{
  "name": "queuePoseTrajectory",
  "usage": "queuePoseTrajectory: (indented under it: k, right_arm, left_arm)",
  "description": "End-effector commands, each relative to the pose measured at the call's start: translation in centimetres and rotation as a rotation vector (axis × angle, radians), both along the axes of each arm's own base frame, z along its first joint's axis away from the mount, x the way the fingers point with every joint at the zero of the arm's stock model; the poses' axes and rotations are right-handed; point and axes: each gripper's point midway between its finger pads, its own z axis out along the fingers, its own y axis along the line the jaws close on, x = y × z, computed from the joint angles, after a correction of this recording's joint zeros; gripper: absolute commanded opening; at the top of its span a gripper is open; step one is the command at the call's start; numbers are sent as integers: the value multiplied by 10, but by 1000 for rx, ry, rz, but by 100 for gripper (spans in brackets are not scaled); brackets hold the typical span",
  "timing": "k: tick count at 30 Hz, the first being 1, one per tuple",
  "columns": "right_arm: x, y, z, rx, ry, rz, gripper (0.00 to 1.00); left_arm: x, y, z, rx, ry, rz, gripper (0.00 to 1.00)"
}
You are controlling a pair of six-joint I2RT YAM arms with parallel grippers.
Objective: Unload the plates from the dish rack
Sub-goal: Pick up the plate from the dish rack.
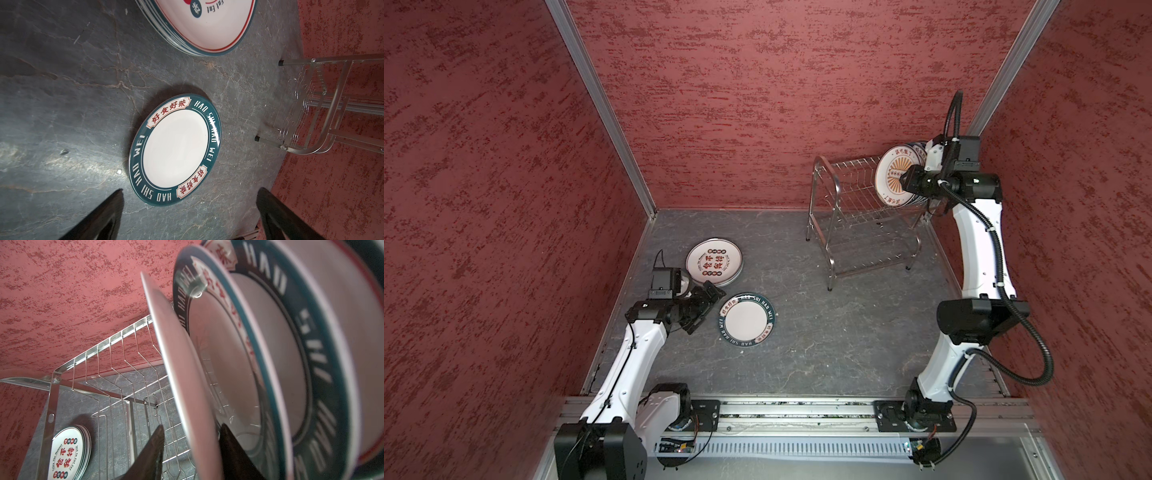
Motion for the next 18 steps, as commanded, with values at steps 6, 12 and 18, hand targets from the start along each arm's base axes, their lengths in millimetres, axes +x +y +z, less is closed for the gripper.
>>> queuePoseTrajectory:
  k: [6,12,18]
  right_arm:
    - [10,-4,-9,-37,-1,6,34]
    - [11,-6,-9,-58,-1,3,24]
    - [12,-4,2,-58,-42,13,18]
  left_arm:
    - [4,1,-1,18,-27,5,100]
    - [3,-2,-8,16,-2,-28,99]
    - [4,-3,-9,26,-6,-25,99]
